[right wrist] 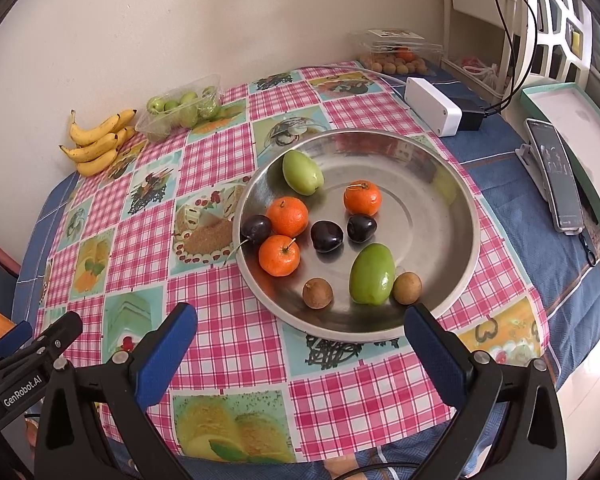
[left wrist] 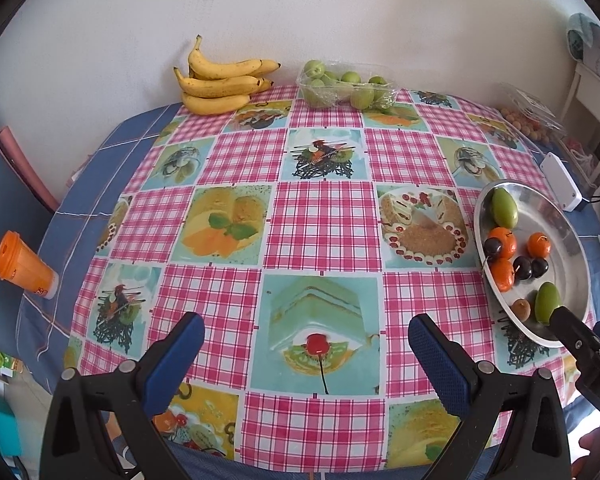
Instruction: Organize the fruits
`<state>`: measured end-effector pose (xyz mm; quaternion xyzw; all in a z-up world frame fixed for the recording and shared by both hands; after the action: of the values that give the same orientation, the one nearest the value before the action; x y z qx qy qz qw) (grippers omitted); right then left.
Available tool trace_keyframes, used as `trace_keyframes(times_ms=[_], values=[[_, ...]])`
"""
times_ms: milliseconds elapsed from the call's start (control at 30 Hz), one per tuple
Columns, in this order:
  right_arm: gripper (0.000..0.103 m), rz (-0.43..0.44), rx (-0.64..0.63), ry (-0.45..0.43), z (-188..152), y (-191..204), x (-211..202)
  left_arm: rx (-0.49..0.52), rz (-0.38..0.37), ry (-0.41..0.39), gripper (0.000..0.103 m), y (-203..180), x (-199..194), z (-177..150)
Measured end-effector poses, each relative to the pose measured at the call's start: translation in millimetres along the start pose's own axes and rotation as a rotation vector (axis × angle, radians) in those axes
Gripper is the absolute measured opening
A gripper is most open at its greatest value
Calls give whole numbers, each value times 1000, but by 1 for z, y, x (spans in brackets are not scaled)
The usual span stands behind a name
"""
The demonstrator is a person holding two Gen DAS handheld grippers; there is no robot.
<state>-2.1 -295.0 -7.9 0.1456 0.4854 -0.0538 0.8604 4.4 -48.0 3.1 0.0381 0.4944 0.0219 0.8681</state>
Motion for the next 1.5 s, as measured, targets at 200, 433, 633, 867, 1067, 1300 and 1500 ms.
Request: trace_keyframes(times_ms=[200,433,633,867,1067,1300,1500], values=[[103,-1,1,3,0,0,1,-4,-14,14,103,1,1,0],[103,-2,2,5,0,0,1,-16,-18,25,103,4,4,-1],[103,-3,-1,6,0,0,2,-10,-27,28,103,3,5,-1],[103,-4,-2,8,0,1,2,-18,-27,34,103,4,6,-1],[103,-5,-9,12,-1,2,3,-23,-32,38,103,5,7,-1],[103,-6,-8,12,-1,2,3,-38,-31,42,103,7,7,-2],[103,-7,-8,13,-1,2,3,-56,-37,47,103,10,8,-2]])
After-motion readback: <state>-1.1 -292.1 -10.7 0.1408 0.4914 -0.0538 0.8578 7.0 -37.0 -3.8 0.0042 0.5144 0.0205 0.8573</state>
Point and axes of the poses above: each gripper's, at about its wrist camera, not at the fingertips, and x roughly the way its jaws point, y to its left, z to its top, the point moved 2 cm from there along x, roughly the way its jaws point, and after that the axes turned 5 degrees about x, right-handed, at the moved point
